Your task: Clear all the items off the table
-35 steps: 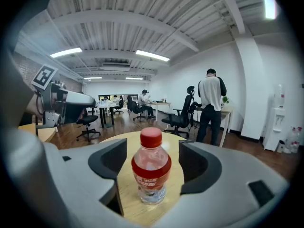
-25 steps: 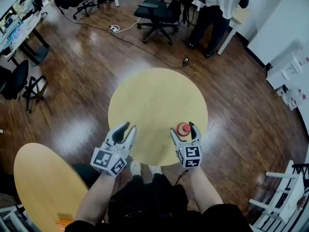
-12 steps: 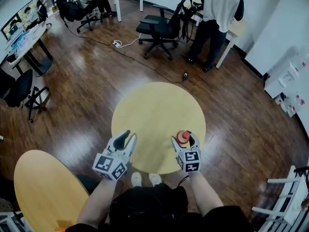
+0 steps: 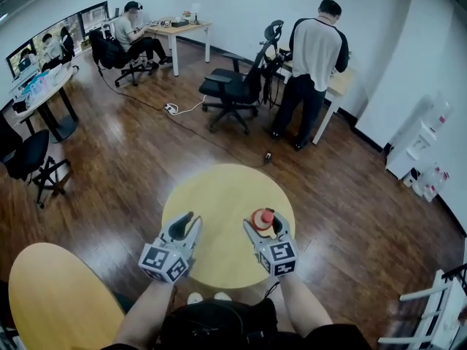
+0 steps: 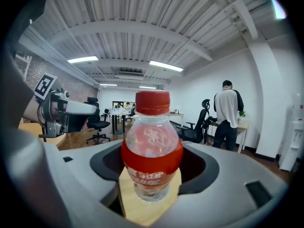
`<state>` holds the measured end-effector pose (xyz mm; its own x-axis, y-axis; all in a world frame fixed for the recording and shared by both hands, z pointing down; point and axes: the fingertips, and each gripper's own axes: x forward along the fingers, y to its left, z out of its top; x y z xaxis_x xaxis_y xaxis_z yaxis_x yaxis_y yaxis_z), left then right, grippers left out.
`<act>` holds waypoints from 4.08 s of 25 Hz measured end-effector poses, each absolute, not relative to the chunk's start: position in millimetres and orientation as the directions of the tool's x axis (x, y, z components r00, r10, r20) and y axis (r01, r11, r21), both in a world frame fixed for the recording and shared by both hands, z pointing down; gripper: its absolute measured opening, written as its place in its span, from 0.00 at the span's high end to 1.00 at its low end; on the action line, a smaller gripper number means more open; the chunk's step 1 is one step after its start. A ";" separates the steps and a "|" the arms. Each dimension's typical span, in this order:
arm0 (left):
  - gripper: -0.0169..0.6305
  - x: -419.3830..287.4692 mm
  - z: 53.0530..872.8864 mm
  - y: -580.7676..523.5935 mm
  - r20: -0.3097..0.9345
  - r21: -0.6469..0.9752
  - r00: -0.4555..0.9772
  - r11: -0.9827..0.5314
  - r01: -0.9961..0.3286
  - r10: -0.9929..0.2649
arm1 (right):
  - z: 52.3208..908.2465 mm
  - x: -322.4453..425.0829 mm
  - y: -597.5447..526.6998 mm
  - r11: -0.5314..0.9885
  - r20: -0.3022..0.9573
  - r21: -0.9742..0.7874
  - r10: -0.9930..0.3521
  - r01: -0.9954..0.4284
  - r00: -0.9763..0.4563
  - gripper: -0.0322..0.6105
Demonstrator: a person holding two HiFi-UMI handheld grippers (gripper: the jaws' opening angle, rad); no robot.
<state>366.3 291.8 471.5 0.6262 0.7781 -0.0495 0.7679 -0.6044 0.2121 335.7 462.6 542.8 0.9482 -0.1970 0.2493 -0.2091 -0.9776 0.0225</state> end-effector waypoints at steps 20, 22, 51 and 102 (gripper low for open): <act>0.88 170.2 499.2 -50.5 -0.013 0.237 0.993 -0.965 -0.112 -0.118 | 558.8 297.3 69.6 -0.332 0.276 0.036 -0.903 -0.942 0.329 0.45; 0.88 135.2 497.4 -89.0 -0.033 0.245 0.978 -0.950 -0.194 -0.208 | 549.2 274.1 23.1 -0.261 0.262 0.039 -0.929 -0.965 0.262 0.45; 0.90 -136.1 512.8 -295.1 -0.007 0.287 0.581 -0.558 -0.778 -0.814 | 616.3 113.5 -307.7 0.264 0.424 0.020 -0.876 -0.964 -0.231 0.45; 0.97 -145.0 487.4 -325.6 -0.119 0.260 0.588 -0.596 -0.759 -0.800 | 514.1 139.4 -277.2 0.049 0.066 0.029 -0.997 -0.998 -0.047 0.95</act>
<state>-145.0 -325.6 487.4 0.5876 -0.8003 -0.1191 -0.7594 -0.5963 0.2602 139.4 -277.2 514.1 -0.0474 -0.9967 0.0660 -0.9983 0.0495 0.0294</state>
